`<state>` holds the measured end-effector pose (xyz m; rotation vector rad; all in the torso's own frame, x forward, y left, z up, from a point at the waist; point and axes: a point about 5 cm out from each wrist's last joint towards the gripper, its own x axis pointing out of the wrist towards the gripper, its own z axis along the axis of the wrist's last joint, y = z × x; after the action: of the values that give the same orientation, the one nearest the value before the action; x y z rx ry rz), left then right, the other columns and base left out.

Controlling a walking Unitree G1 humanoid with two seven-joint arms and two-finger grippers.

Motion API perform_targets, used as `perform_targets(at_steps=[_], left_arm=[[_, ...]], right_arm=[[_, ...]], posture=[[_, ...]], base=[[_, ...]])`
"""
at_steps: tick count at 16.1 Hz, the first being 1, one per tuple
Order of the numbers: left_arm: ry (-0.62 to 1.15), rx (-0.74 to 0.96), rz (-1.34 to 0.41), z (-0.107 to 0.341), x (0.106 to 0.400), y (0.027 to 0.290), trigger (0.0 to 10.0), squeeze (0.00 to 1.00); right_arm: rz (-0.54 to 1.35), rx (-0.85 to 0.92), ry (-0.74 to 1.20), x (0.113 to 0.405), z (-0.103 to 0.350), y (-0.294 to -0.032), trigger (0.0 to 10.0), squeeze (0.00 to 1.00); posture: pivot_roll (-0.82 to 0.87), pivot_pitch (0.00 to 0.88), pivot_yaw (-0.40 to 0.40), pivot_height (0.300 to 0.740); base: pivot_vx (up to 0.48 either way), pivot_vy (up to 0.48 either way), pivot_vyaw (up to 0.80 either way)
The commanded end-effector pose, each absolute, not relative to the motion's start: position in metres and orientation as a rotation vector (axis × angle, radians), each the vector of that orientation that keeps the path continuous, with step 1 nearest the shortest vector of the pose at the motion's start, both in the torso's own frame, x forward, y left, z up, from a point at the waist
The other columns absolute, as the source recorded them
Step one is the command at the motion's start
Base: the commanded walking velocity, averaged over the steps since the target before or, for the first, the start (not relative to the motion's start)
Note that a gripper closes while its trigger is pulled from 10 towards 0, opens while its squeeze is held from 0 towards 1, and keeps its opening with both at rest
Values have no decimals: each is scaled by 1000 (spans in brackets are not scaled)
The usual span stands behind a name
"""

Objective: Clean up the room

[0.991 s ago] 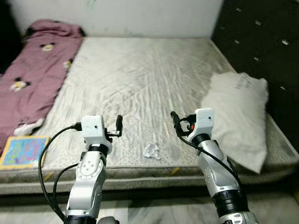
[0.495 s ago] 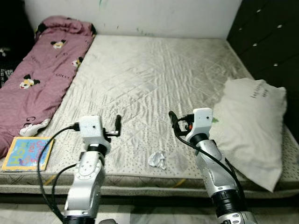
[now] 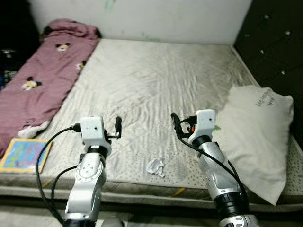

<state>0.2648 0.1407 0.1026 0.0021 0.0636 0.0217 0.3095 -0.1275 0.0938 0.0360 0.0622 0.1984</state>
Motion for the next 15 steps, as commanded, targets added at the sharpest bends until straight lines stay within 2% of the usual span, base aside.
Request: perform_targets(at_steps=[1,2,5,15], left_arm=[[63,41,6,106,261,143,10000,0],[-4,29,-79,111,257,144,10000,0],[24,44,9,107,256,153,10000,0],[53,20,-15,106,258,150,10000,0]], right_arm=[[195,10,29,311,101,-132,10000,0],[190,2,23,311,101,-133,10000,0],[167,14,28,310,100,-134,10000,0],[90,116,53,307,103,-140,10000,0]], posture=[[52,0,-29,740],[55,0,-29,740],[59,0,-29,740],[52,2,-23,740]], base=[[0,0,0],[0,0,688],[0,0,783],[0,0,0]])
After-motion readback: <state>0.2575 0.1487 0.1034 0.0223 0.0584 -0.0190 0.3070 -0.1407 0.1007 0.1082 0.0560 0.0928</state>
